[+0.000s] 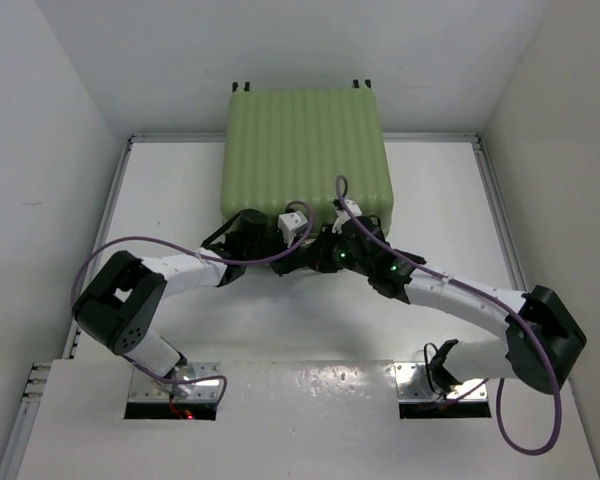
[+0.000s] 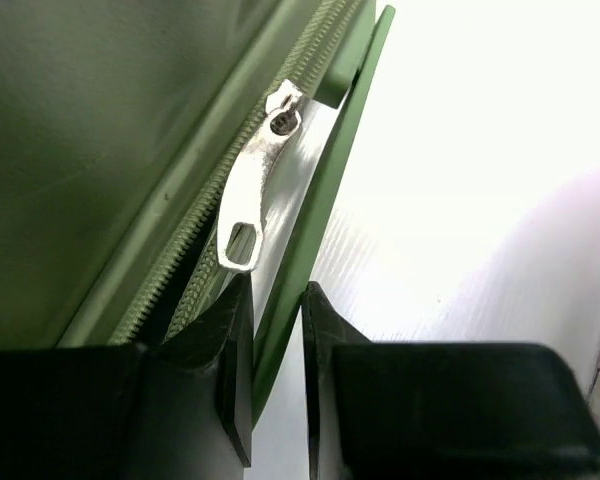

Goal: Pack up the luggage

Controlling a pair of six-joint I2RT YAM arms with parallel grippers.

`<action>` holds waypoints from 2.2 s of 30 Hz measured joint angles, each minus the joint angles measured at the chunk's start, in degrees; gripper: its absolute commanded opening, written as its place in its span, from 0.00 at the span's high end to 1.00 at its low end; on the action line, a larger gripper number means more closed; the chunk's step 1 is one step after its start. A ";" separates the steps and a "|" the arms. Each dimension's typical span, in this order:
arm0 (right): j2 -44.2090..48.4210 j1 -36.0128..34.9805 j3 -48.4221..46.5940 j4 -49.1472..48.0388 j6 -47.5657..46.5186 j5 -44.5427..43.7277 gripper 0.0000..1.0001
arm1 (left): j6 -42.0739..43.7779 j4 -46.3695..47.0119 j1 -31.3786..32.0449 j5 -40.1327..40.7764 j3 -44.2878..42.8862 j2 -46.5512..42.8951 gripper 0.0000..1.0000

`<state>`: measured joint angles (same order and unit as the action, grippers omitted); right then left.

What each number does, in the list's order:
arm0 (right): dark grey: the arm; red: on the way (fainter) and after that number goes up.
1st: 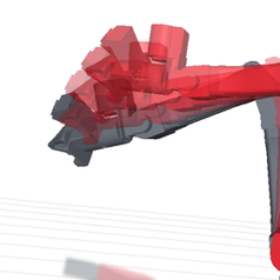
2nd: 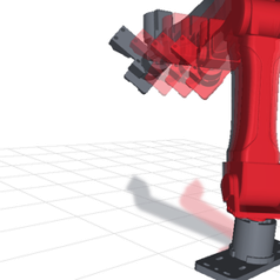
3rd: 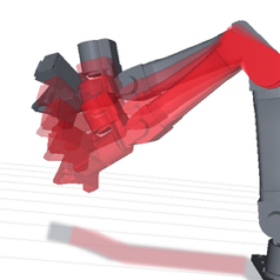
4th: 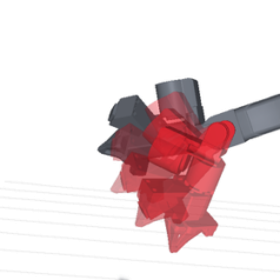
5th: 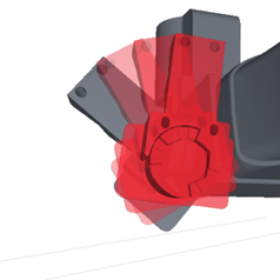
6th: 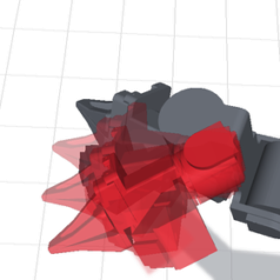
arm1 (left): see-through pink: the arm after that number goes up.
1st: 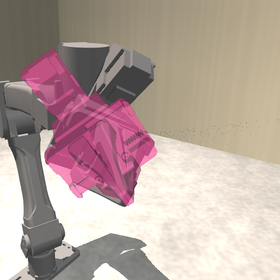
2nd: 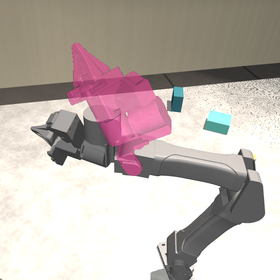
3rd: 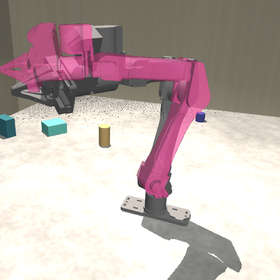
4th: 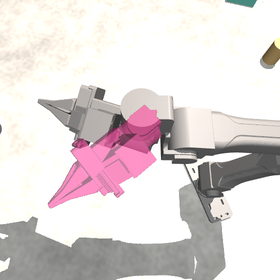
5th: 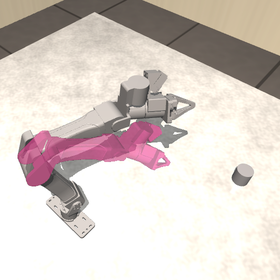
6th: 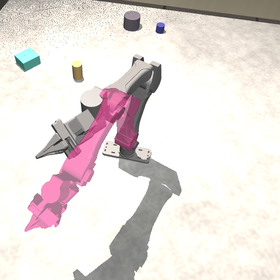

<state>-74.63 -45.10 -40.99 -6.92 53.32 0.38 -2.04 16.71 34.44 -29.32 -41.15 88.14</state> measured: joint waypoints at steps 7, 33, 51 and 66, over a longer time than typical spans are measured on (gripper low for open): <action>-2.01 -3.67 0.15 -14.08 -1.07 13.79 1.00 | -0.61 0.87 0.76 -0.04 -0.52 0.90 0.97; 32.30 7.93 -2.43 27.85 -43.52 15.89 0.59 | -1.03 -23.12 5.11 -2.21 0.07 -41.35 0.21; -13.70 52.92 -34.36 15.89 -31.06 19.85 0.68 | -14.01 -32.50 -44.83 13.42 -41.72 4.39 0.65; -29.99 55.47 -29.81 11.87 -32.89 37.51 0.69 | -15.82 -29.31 -38.40 -14.23 -87.41 56.59 0.73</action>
<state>-104.62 10.37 -70.81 4.95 20.43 37.89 -17.87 -12.60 -3.97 -43.55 -128.55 144.73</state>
